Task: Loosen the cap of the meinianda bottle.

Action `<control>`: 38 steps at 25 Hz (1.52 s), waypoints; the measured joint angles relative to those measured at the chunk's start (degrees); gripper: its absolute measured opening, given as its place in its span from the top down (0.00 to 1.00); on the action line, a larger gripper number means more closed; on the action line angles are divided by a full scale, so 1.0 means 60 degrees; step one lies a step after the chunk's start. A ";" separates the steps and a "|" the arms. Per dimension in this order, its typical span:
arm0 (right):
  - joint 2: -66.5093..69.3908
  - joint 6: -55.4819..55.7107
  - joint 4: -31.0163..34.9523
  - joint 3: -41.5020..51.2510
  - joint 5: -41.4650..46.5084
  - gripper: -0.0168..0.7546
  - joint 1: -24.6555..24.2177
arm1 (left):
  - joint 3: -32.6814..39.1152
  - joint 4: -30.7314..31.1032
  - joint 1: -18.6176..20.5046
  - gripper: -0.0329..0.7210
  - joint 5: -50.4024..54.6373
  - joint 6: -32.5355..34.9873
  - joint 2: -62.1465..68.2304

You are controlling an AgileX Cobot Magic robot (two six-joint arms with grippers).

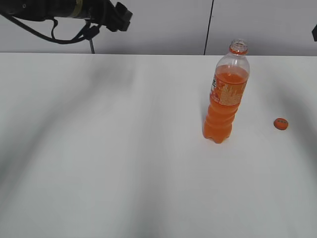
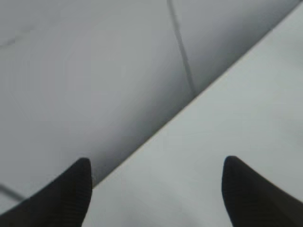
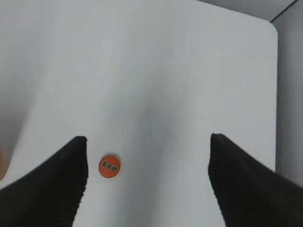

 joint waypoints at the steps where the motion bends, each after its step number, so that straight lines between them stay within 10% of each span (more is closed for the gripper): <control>1: -0.0054 0.0017 -0.0070 -0.0074 0.0020 0.21 0.0000 | 0.0000 0.0000 0.0000 0.28 0.0685 0.0000 -0.0036; 8: -0.0421 0.0020 -0.0244 -0.0238 0.0171 0.21 0.0000 | 0.0000 -0.1177 0.0075 0.31 0.4572 0.1925 -0.0102; 17: -0.0445 0.0237 -0.0376 -0.0238 0.1317 0.21 0.0000 | 0.0004 -0.9559 0.0090 0.31 0.7712 1.0841 -0.0953; 21: -0.0445 0.0325 -0.0260 -0.0238 0.2204 0.21 0.0000 | 0.0004 -1.1932 0.0090 0.31 0.9197 1.2783 -0.1501; 38: -0.1771 0.0112 0.1003 -0.0237 0.4896 0.21 0.0000 | 0.0004 -1.7043 0.0653 0.31 1.3533 1.4798 -0.2244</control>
